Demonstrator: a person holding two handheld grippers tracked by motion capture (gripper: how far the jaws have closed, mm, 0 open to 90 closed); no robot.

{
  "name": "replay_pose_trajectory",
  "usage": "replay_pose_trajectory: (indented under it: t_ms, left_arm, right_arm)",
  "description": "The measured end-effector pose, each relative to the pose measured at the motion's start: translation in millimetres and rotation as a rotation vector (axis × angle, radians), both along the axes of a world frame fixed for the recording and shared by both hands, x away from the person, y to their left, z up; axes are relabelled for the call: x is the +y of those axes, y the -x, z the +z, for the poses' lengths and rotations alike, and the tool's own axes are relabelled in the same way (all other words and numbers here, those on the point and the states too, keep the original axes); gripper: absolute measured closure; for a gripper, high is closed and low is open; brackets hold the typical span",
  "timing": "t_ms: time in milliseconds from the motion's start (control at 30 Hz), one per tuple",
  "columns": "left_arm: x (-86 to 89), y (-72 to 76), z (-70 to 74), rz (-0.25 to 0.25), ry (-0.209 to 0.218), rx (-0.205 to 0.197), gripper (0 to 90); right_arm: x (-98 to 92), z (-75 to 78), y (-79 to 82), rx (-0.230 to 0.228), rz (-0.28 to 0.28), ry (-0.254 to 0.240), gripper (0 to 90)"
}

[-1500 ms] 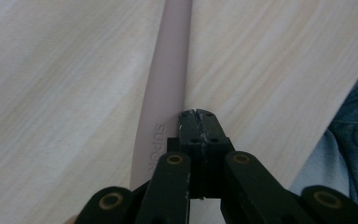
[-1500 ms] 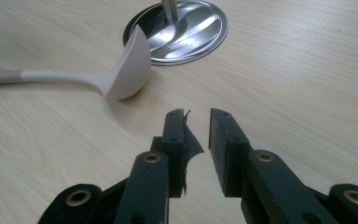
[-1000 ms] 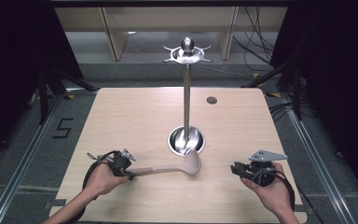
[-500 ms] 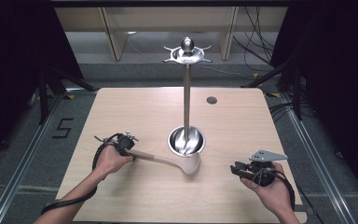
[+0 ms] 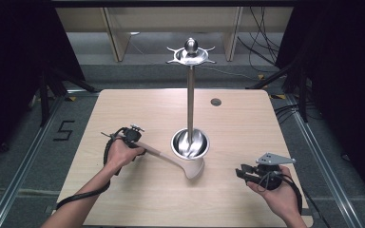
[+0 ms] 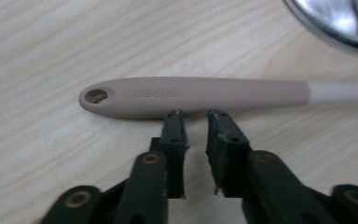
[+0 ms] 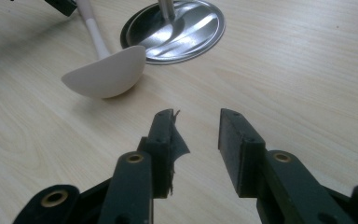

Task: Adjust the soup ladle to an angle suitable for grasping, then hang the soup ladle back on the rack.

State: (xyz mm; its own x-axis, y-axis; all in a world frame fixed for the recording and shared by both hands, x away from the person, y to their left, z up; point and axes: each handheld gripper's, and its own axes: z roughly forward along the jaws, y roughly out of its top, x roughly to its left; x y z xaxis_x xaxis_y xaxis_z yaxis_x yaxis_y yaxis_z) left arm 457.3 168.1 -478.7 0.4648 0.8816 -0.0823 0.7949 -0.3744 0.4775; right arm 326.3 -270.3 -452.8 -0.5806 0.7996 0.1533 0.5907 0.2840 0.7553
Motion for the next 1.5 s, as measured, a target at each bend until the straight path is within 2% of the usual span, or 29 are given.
replay_pose_trajectory:
  t_ms: [33, 67, 100, 200, 233, 267, 300, 333, 367, 400, 433, 467, 500, 533, 567, 600, 633, 667, 700, 800, 933, 967, 1133, 1200, 1233, 1300, 1400, 1467, 1500]
  left_arm:
    - [0.9, 2.6, 0.7, 0.034, 0.031, -0.004, 67.1]
    - [3.7, 6.7, 5.0, 0.081, 0.08, 0.031, 59.0]
    - [4.0, 8.8, 6.2, 0.11, 0.101, 0.028, 56.3]
    - [4.2, 11.8, 9.7, 0.148, 0.113, 0.025, 48.6]
    - [2.8, 13.0, 10.2, 0.189, 0.129, 0.017, 46.6]
    - [2.8, 13.0, 10.2, 0.189, 0.129, 0.017, 44.9]
    - [2.5, 11.8, 9.3, 0.221, 0.142, 0.026, 43.4]
    - [2.5, 11.8, 9.3, 0.221, 0.142, 0.026, 42.2]
    - [2.8, 10.2, 7.3, 0.236, 0.15, 0.05, 41.1]
    - [2.3, 9.6, 6.0, 0.248, 0.156, 0.058, 40.1]
    - [2.3, 9.6, 6.0, 0.248, 0.156, 0.058, 39.2]
    - [1.3, 8.1, 4.5, 0.275, 0.17, 0.072, 38.4]
    - [0.7, 6.9, 4.1, 0.289, 0.18, 0.079, 37.7]
    - [-0.5, 5.6, 3.9, 0.308, 0.189, 0.081, 37.2]
    - [-2.0, 4.4, 4.2, 0.321, 0.192, 0.078, 36.8]
    - [-3.0, 3.2, 4.6, 0.323, 0.192, 0.082, 36.5]
    - [-4.7, 1.7, 4.7, 0.333, 0.2, 0.081, 36.3]
    - [-7.1, 0.6, 5.3, 0.356, 0.194, 0.083, 35.7]
    - [-8.9, -0.8, 4.7, 0.366, 0.186, 0.086, 34.5]
    - [-12.2, -5.2, 1.7, 0.394, 0.181, 0.092, 34.7]
    - [-15.3, -10.6, -2.6, 0.425, 0.168, 0.115, 34.6]
    - [-16.1, -11.8, -2.9, 0.434, 0.165, 0.121, 34.5]
    - [-21.6, -18.7, -2.3, 0.443, 0.143, 0.141, 31.8]
    - [-22.9, -19.7, -2.3, 0.441, 0.141, 0.138, 31.7]
    - [-25.3, -21.6, -1.9, 0.442, 0.127, 0.138, 31.3]
    - [-26.2, -23.4, -1.3, 0.432, 0.112, 0.143, 30.9]
    - [-29.4, -27.8, -0.7, 0.456, 0.107, 0.149, 30.6]
    - [-30.0, -31.2, -0.7, 0.462, 0.112, 0.161, 30.9]
    - [-30.0, -31.2, -0.7, 0.462, 0.112, 0.161, 30.9]
  right_arm:
    - [0.0, 0.0, 0.0, 0.0, 0.0, 0.0, 65.3]
    - [-1.3, -1.2, -0.7, -0.01, -0.001, -0.009, 64.6]
    - [-1.8, -1.2, -0.8, -0.012, -0.003, 0.0, 64.0]
    - [-0.2, -0.5, 0.3, 0.01, -0.014, -0.012, 62.9]
    - [-0.7, 0.0, -1.4, -0.018, -0.002, 0.003, 61.7]
    - [-0.7, 0.0, -1.4, -0.018, -0.002, 0.003, 61.7]
    - [2.7, 0.7, 0.1, 0.001, -0.018, -0.024, 60.7]
    - [2.2, 0.6, -1.6, -0.024, -0.007, -0.014, 60.1]
    - [1.8, 0.8, -2.6, -0.037, -0.002, 0.0, 59.6]
    - [2.9, 0.6, -2.7, -0.01, 0.001, -0.021, 59.4]
    - [2.8, 0.4, -3.5, -0.024, -0.003, -0.012, 59.1]
    - [3.2, 0.0, -4.2, -0.028, -0.001, -0.01, 58.8]
    - [5.0, 0.3, -3.8, -0.01, -0.008, -0.019, 58.6]
    - [4.2, -0.1, -5.8, -0.023, 0.002, -0.012, 58.3]
    - [6.7, 0.0, -5.0, 0.0, -0.01, -0.027, 58.2]
    - [6.0, -0.5, -7.9, -0.027, 0.013, -0.012, 58.1]
    - [7.1, -1.1, -8.4, -0.027, 0.018, -0.026, 58.0]
    - [9.7, 0.2, -6.6, 0.0, -0.001, -0.026, 57.8]
    - [8.4, -0.8, -9.1, -0.024, 0.016, -0.011, 57.6]
    - [9.9, -0.5, -9.9, 0.011, 0.011, -0.018, 57.1]
    - [8.2, -2.7, -15.1, -0.024, 0.035, -0.007, 56.6]
    - [9.1, -3.3, -14.7, -0.011, 0.038, -0.019, 56.4]
    - [10.3, -5.5, -11.7, 0.041, 0.033, -0.016, 55.1]
    - [8.7, -6.3, -13.2, 0.025, 0.042, 0.003, 54.7]
    - [10.2, -7.8, -13.5, 0.028, 0.042, -0.012, 54.4]
    - [11.6, -6.5, -12.1, 0.043, 0.028, 0.001, 54.1]
    - [14.1, -6.7, -11.2, 0.067, 0.029, -0.001, 53.7]
    - [13.8, -8.4, -12.5, 0.053, 0.044, 0.007, 53.5]
    - [15.0, -8.2, -10.6, 0.085, 0.031, -0.003, 53.3]
